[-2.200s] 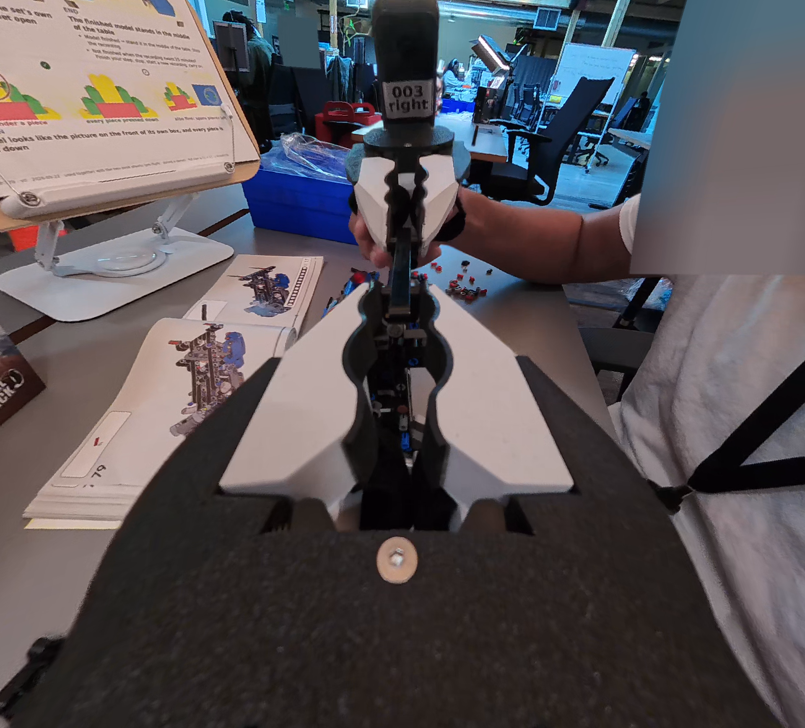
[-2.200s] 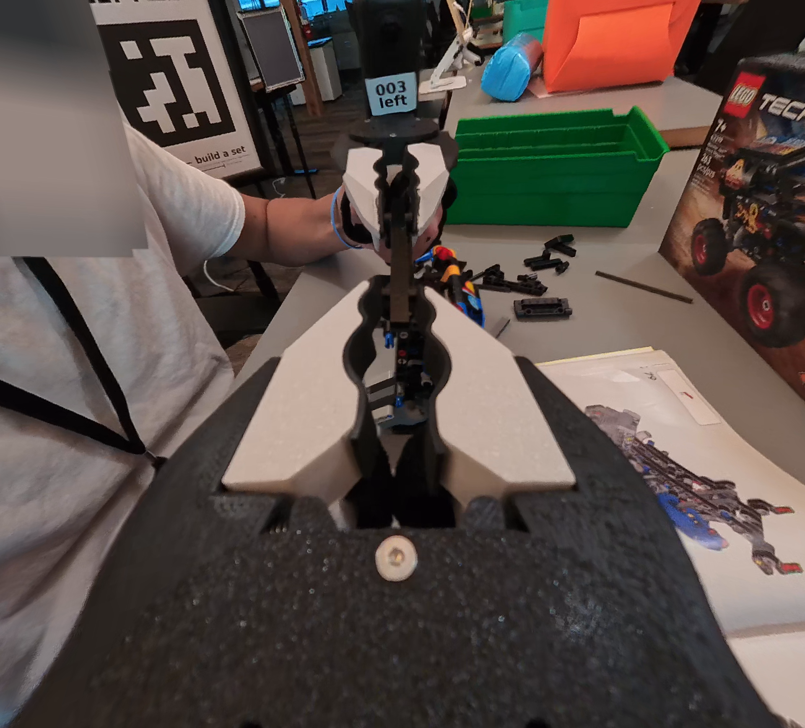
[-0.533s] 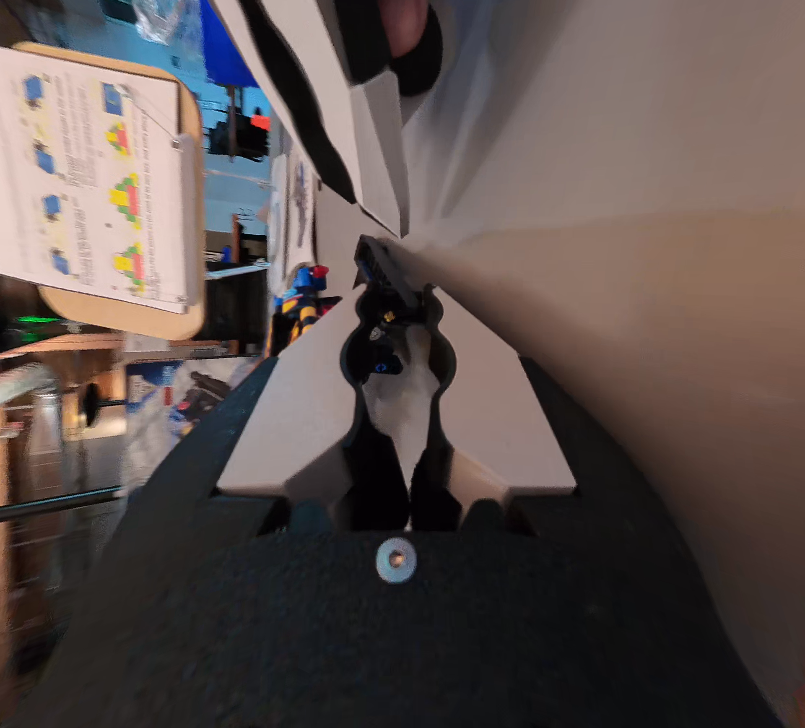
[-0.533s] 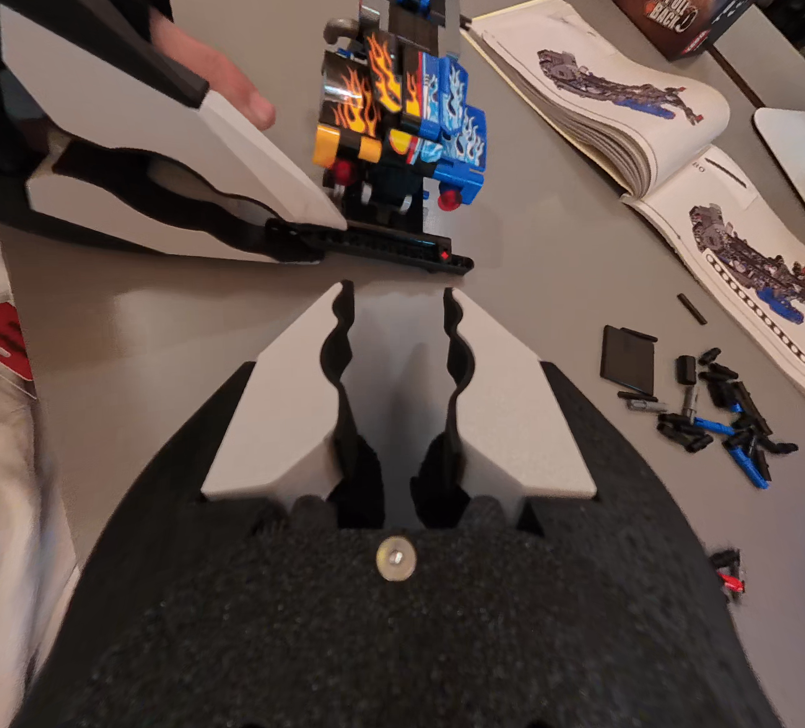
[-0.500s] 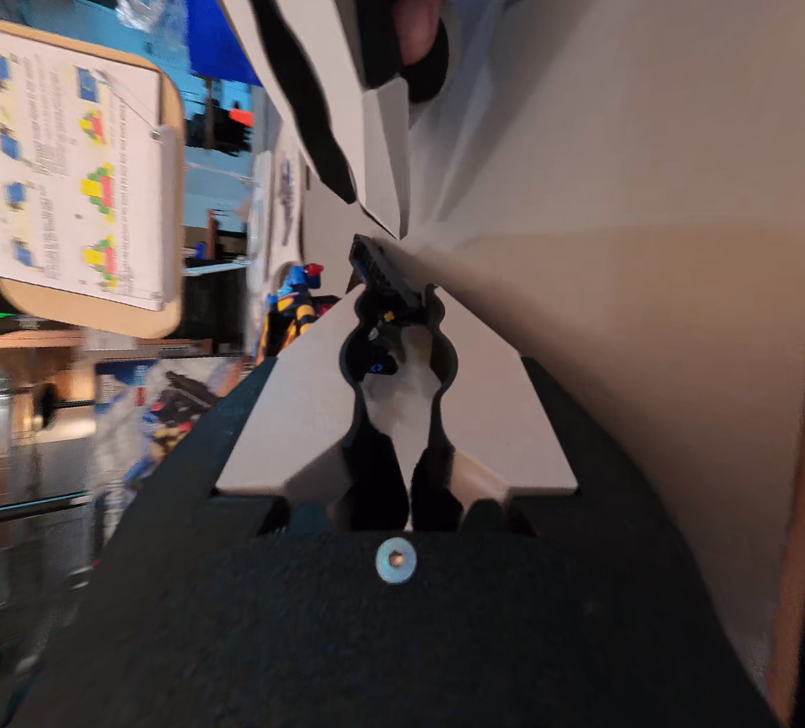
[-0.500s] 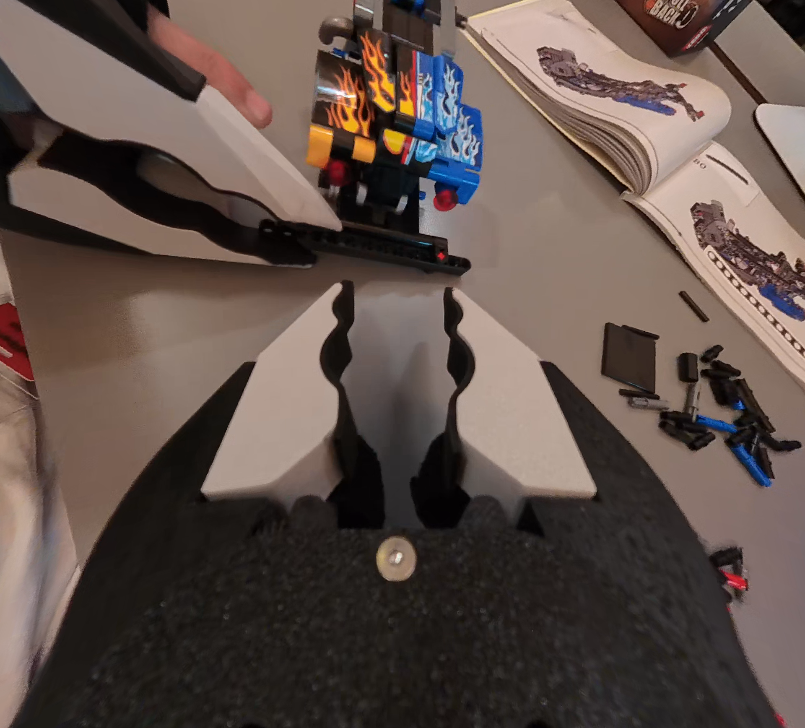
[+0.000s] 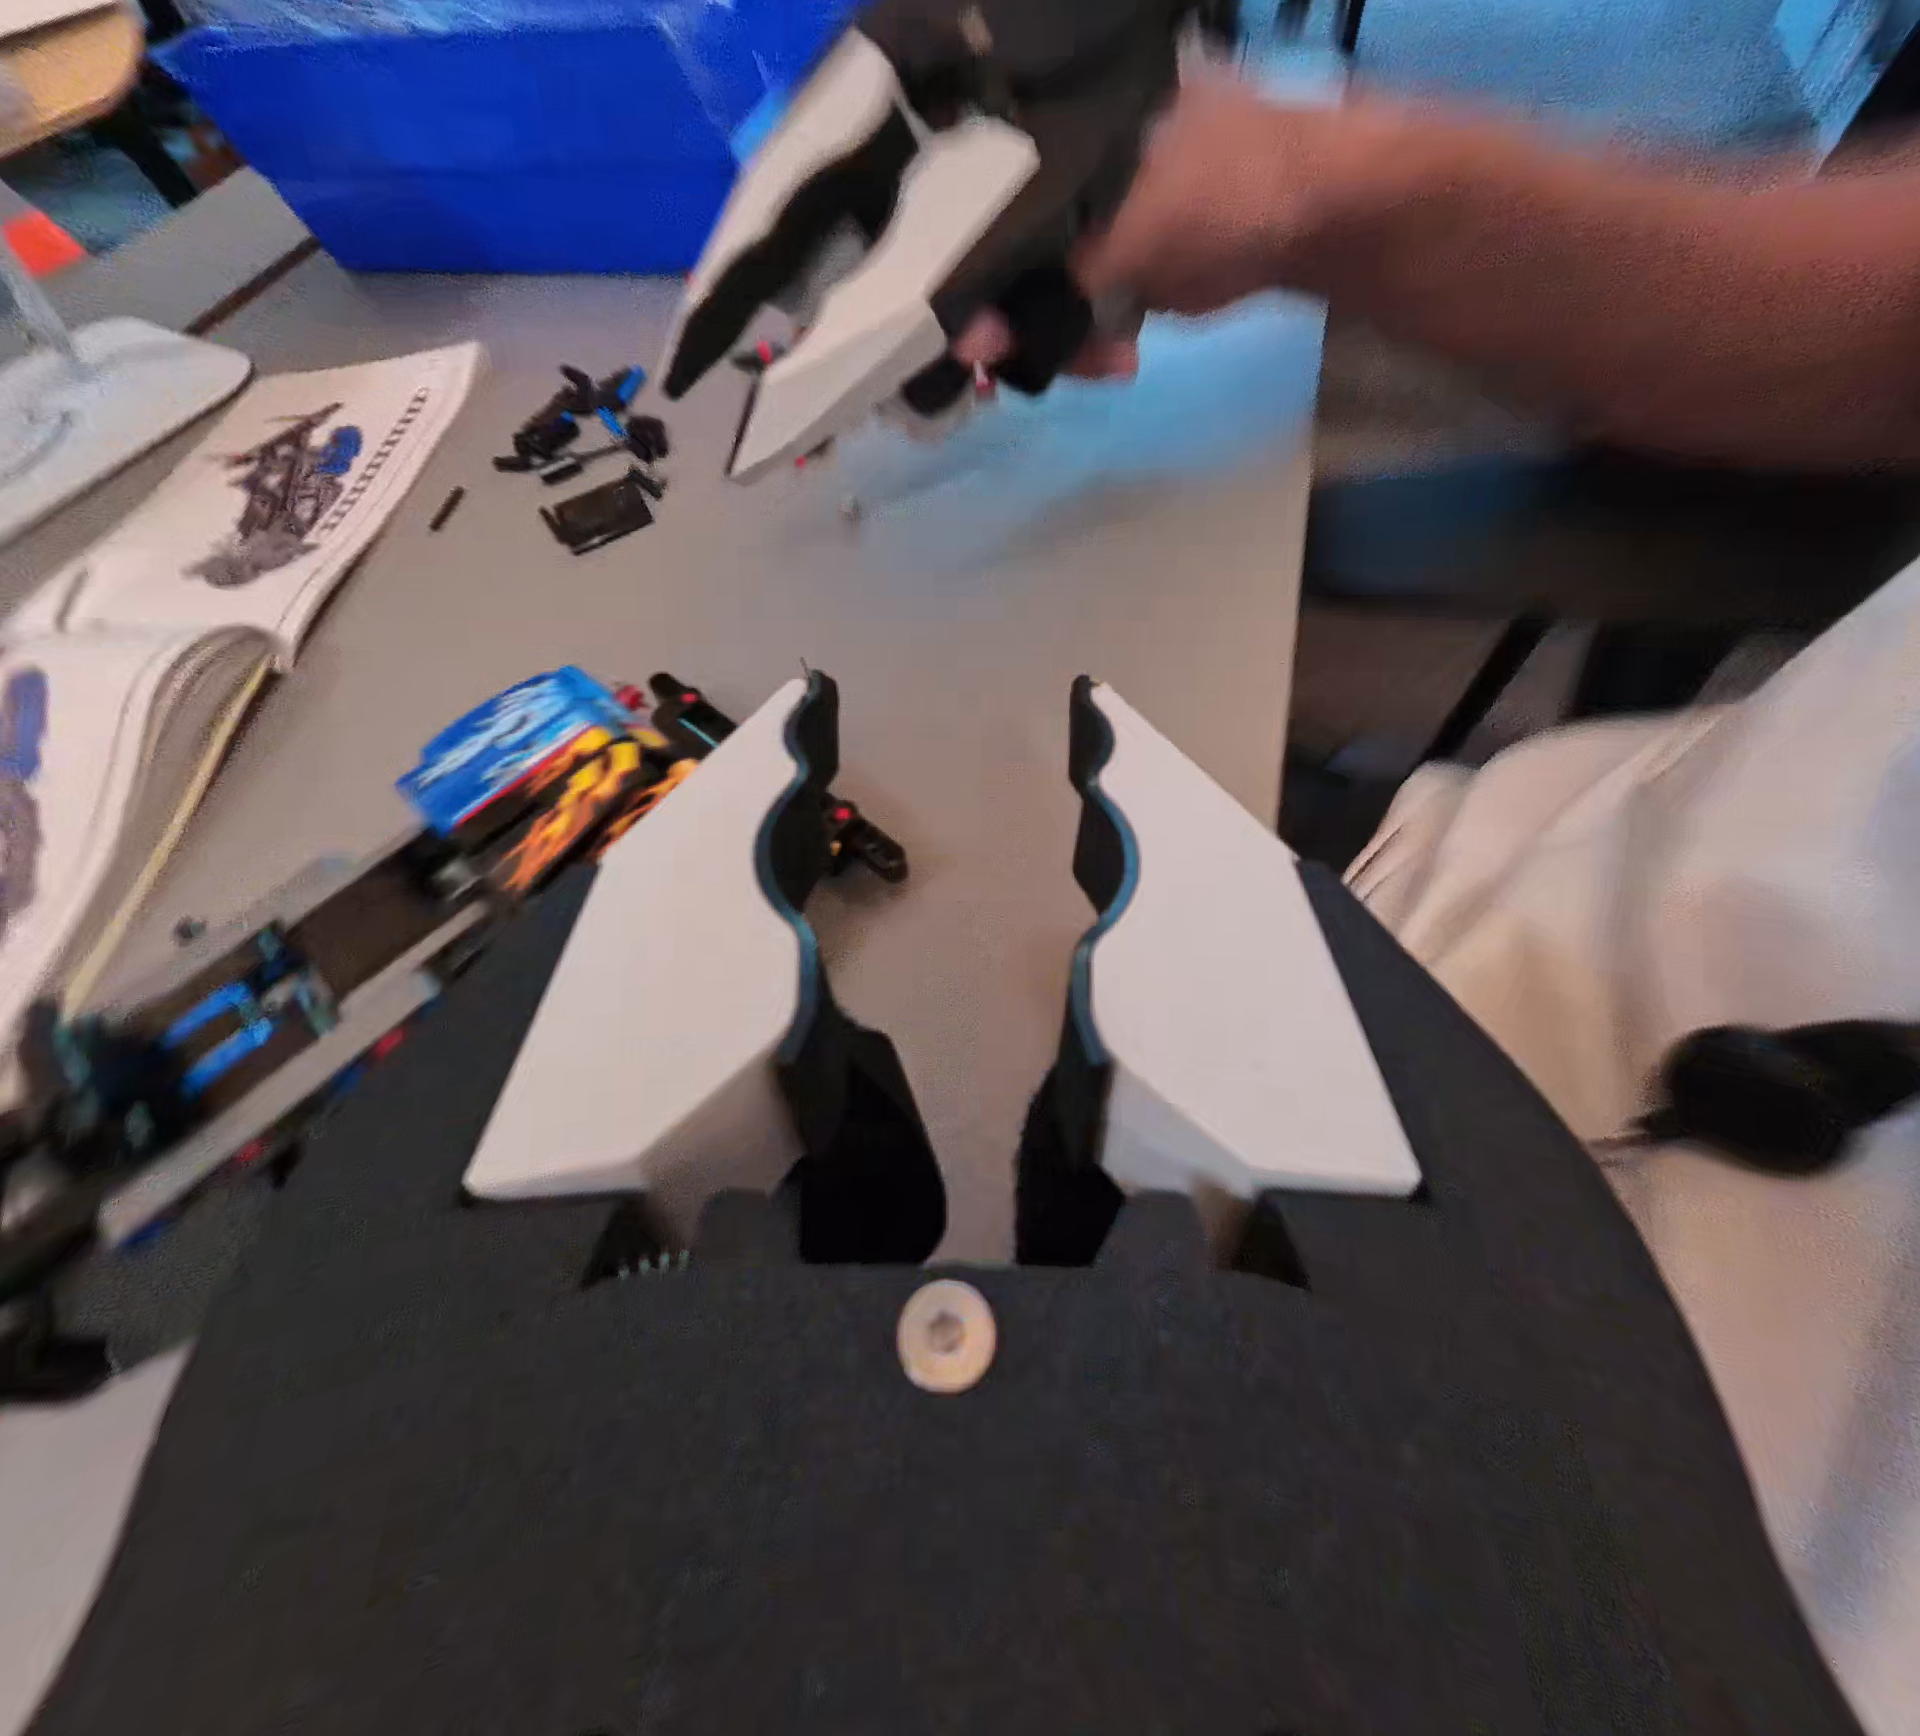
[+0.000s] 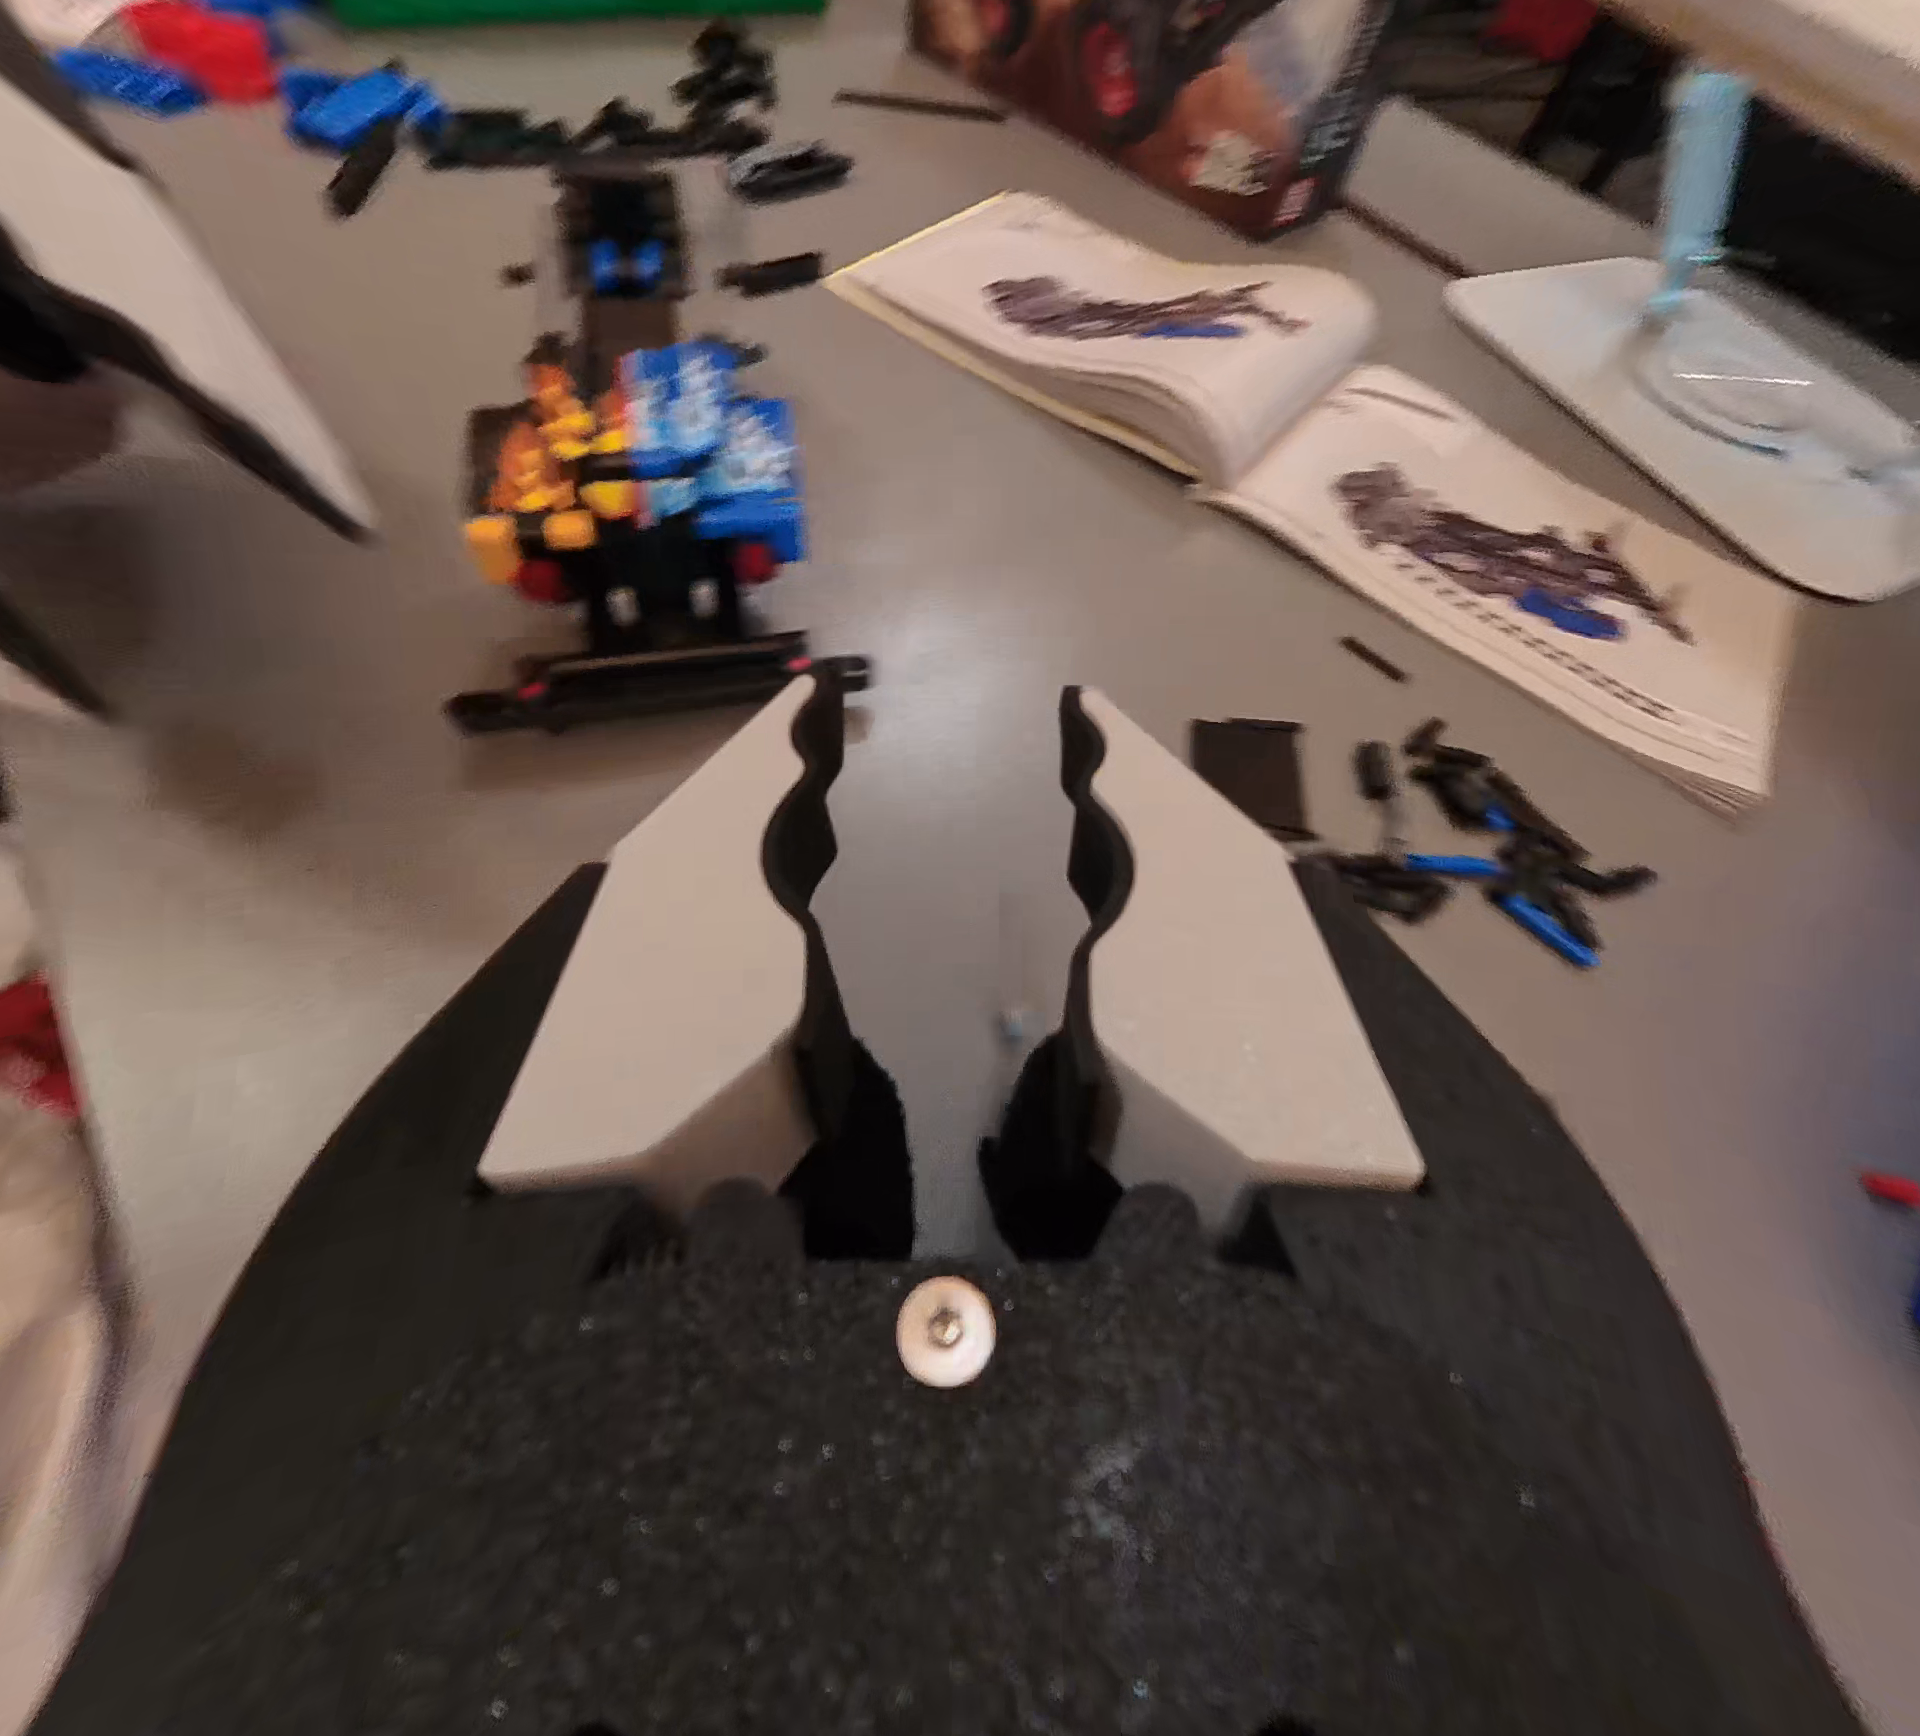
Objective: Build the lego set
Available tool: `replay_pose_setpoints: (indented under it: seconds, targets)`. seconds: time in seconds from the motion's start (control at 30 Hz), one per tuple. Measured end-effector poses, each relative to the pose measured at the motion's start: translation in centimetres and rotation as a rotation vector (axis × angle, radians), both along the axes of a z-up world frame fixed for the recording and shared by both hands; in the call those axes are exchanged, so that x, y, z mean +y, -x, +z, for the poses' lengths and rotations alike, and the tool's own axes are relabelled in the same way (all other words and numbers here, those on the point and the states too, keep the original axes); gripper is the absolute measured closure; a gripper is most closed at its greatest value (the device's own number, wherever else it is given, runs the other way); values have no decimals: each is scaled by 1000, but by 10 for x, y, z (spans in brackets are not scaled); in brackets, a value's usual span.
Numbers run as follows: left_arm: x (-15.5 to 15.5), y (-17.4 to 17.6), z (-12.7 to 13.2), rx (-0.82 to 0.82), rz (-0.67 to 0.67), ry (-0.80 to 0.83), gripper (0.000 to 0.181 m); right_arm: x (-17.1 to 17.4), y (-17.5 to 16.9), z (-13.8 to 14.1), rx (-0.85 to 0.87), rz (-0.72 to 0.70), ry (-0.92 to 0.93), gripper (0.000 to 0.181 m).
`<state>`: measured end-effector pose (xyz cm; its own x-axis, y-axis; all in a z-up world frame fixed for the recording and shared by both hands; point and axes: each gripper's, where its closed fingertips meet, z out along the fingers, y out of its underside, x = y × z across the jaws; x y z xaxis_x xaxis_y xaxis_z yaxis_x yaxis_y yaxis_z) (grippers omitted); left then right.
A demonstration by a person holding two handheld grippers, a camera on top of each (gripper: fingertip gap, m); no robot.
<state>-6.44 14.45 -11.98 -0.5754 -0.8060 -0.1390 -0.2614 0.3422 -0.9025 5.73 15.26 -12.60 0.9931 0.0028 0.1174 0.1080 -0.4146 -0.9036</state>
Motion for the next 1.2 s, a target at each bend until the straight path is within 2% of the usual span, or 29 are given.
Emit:
replay_pose_setpoints:
  seconds: [0.03,0.13,0.2,0.27,0.5,0.8,0.97,1.03,1.07,1.13,1.2]
  targets:
    - [13,3,16,2,27,129,139,-2,-15,4,5,-59,-37,139]
    - [86,5,39,-12,254,328,139,-11,-60,10,-26,-241,-120,138]
    - [129,9,41,-32,377,355,140,-13,-77,7,-31,-298,-131,139]
    - [151,10,38,-26,436,336,139,-12,-81,8,3,-310,-154,140]
    - [171,3,37,-21,490,220,141,-14,-85,4,-40,-324,-131,144]
    - [173,-6,21,41,520,204,143,-15,-84,4,14,-313,-138,145]
    - [175,-8,22,-1,515,39,141,-14,-82,10,-66,-316,-154,149]
    - [178,-9,25,-14,531,-31,133,-10,-67,28,-188,-303,-194,157]
    - [181,-9,25,-8,548,-65,130,-3,-46,41,-248,-256,-222,160]
    - [200,-9,28,-2,650,-175,131,17,21,64,-336,-78,-271,174]
    - [231,-3,27,27,803,-356,134,36,91,76,-379,84,-277,178]
